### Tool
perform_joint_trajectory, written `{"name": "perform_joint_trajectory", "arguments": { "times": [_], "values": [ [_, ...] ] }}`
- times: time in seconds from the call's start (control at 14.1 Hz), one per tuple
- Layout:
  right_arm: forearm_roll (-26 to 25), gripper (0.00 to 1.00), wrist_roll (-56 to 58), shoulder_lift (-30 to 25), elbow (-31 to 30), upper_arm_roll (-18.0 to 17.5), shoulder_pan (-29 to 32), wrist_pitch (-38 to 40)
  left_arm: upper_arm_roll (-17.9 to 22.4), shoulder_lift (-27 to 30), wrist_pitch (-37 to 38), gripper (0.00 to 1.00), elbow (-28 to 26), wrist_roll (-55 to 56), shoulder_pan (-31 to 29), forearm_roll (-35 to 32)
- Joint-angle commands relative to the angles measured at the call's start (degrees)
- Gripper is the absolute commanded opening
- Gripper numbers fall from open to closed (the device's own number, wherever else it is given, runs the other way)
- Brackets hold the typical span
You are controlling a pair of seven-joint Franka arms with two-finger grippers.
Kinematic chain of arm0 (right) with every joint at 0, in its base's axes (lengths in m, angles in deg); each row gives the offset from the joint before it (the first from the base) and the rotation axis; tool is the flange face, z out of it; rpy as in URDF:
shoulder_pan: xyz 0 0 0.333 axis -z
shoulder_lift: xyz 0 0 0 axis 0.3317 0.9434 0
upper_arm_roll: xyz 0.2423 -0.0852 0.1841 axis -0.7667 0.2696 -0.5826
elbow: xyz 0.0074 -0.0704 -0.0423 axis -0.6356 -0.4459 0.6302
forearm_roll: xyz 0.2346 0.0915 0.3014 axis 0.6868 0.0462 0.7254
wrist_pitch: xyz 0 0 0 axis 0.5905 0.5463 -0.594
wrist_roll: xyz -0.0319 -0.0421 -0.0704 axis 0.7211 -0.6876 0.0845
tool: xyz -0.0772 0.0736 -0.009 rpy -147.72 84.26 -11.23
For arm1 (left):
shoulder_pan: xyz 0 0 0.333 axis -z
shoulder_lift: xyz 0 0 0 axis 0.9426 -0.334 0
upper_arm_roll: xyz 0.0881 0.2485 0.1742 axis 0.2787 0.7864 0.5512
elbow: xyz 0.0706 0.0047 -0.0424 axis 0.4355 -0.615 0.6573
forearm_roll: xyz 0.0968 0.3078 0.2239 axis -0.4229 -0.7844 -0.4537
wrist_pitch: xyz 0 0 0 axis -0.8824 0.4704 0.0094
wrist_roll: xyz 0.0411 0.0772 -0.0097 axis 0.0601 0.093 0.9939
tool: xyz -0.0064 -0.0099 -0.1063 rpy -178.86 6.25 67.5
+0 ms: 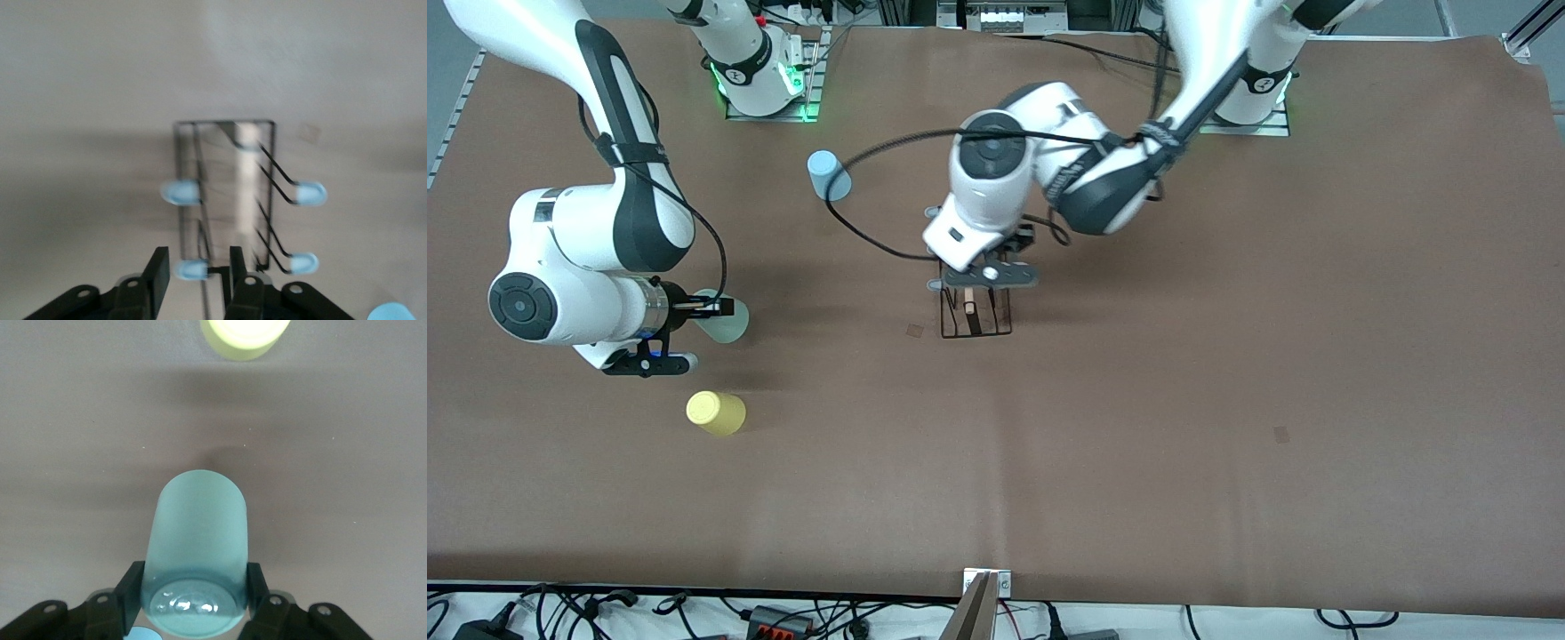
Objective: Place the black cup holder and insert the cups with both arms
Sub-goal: 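Carry the wire rack to the table middle and release it, then carry the teal cup toward the rack while the left gripper withdraws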
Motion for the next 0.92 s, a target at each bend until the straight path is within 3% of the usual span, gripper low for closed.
{"name": "perform_joint_trajectory", "arguments": {
  "times": [0.0, 0.14, 0.28, 0.36, 0.43, 0.5, 0.85],
  "values": [
    [0.8, 0.22, -2.6, -0.9, 2.3, -0.2, -1.1, 3.3, -1.5, 6.0, 7.8, 0.49, -0.6, -2.1, -8.3, -0.7],
    [1.8, 0.22, -4.4, -1.0, 6.0, -0.4, -3.0, 8.4, -2.8, 8.8, 12.1, 0.54, -0.5, -4.9, -13.2, -0.3],
    [7.2, 0.22, -6.3, -1.0, 9.4, -0.4, -5.1, 14.0, -2.9, 11.8, 16.5, 0.55, -0.3, -6.4, -16.6, -0.1],
    [9.6, 0.22, -7.1, -1.0, 9.9, -0.4, -6.1, 15.4, -2.9, 12.8, 18.6, 0.65, -0.2, -8.5, -18.4, 0.2],
    [10.7, 0.22, -7.7, -1.0, 10.0, -0.5, -7.7, 15.9, -2.7, 13.8, 19.9, 0.90, 0.9, -11.0, -20.4, 1.9],
    [10.8, 0.22, -7.9, -1.0, 10.0, -0.5, -9.9, 16.0, -2.8, 14.1, 20.7, 1.00, 2.6, -12.9, -22.5, 3.2],
    [11.9, 0.23, -12.3, -1.0, 10.0, -0.4, -20.5, 15.6, -2.1, 14.1, 25.9, 1.00, 6.6, -14.5, -26.5, 3.1]
  ]
}}
